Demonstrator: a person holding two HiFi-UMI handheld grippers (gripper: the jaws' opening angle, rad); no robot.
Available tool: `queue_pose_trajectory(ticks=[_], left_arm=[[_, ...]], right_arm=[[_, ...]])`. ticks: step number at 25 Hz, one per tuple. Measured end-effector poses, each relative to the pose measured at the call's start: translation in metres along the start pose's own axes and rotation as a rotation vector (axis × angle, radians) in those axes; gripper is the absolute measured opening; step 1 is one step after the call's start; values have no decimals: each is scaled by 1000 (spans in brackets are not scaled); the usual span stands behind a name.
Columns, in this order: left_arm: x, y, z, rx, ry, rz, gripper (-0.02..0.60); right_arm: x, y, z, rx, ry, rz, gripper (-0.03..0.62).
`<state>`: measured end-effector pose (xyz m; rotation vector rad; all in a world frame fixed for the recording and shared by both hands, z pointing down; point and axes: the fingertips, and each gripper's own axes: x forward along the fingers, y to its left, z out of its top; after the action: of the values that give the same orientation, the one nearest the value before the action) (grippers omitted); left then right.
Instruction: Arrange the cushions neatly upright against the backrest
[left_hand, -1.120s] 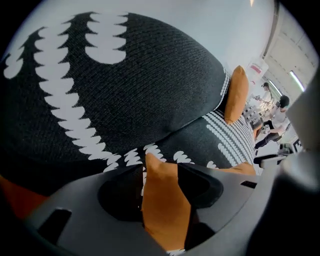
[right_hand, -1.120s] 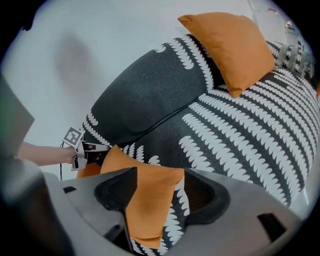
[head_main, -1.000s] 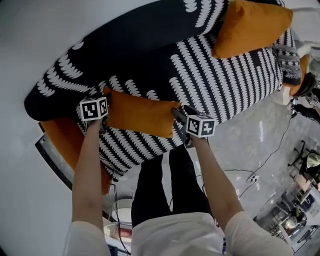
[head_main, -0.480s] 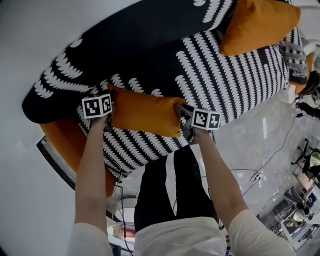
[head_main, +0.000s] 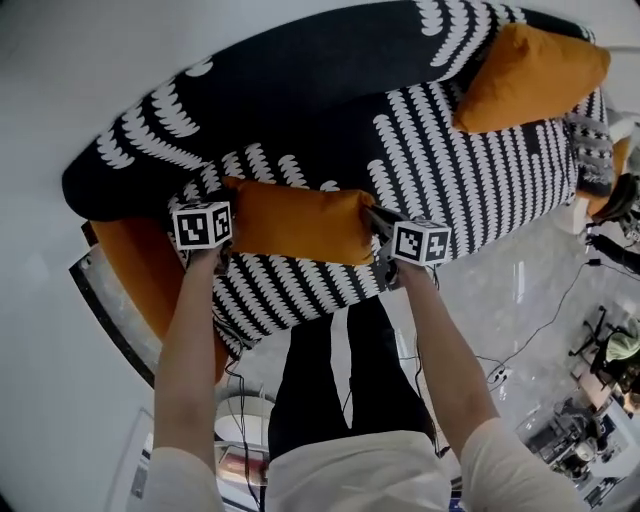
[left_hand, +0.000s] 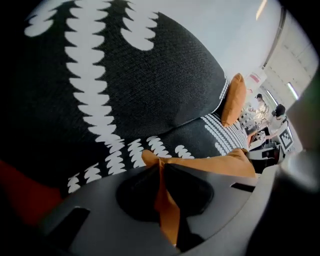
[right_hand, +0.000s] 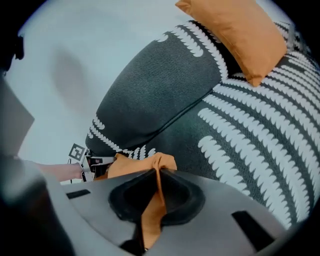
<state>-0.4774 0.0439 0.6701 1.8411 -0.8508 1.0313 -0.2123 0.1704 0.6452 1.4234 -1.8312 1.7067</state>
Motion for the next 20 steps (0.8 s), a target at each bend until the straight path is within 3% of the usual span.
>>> queue_pose_trajectory(ticks=[5,13,20], left_arm=[[-38,19,26,-111,-120,54,40],[-124,81,28,-196,-269,113,31],[-131,101,37,-206,-403,159,31]], right_arm=[[15,34,70,-161,34,67,41],[48,137,110,-360,53,121,40],[86,152,145,-511,1,166,40]])
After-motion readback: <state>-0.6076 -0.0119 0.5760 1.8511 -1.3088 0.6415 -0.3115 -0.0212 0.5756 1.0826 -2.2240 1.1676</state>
